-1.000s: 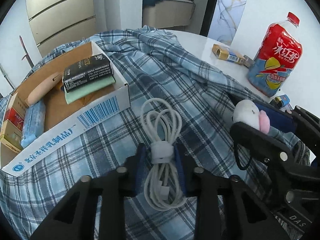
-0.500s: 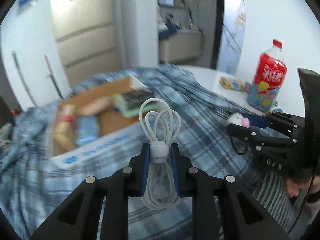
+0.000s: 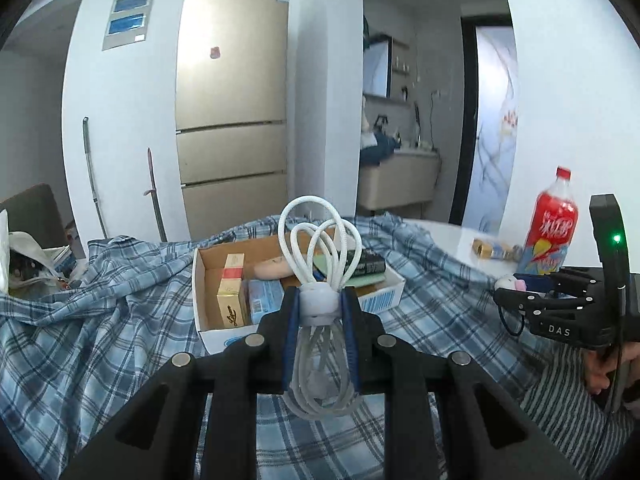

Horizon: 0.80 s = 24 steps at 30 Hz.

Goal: Organize soft objects
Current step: 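Carry the white cable and tooth plush over the cardboard box with both grippers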

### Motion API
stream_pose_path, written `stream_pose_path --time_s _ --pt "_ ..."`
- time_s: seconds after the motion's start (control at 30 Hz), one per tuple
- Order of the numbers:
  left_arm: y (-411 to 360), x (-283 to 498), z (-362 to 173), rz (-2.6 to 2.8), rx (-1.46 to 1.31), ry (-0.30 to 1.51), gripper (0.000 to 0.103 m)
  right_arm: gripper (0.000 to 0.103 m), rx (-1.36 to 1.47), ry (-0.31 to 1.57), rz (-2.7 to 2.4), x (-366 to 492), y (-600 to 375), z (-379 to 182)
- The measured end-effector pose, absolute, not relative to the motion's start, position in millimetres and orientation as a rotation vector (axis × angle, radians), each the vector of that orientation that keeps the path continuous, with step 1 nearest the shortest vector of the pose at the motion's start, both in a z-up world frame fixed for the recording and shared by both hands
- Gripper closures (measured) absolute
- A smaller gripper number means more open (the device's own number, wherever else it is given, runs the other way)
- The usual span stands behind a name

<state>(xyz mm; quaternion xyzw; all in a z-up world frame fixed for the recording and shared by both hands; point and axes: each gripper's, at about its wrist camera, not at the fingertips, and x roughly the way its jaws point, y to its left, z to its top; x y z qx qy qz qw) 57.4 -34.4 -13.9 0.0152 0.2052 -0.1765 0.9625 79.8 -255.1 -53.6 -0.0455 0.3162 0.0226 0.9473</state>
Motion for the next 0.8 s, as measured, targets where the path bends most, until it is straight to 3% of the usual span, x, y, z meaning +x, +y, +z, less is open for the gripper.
stream_pose_path --time_s 0.3,0.63,0.8 --pt "-29.1 41.5 -10.6 -0.323 0.025 0.359 0.081 0.067 -0.11 0.579 0.235 80.0 -197.9 -23.8" --pt "-22.4 39.1 -9.5 -0.294 -0.004 0.35 0.081 0.067 -0.141 0.49 0.275 69.2 -175.4 -37.0" --pt "-19.7 36.8 -8.8 -0.285 -0.016 0.334 0.081 0.066 -0.166 0.53 0.282 75.3 -170.1 -41.0"
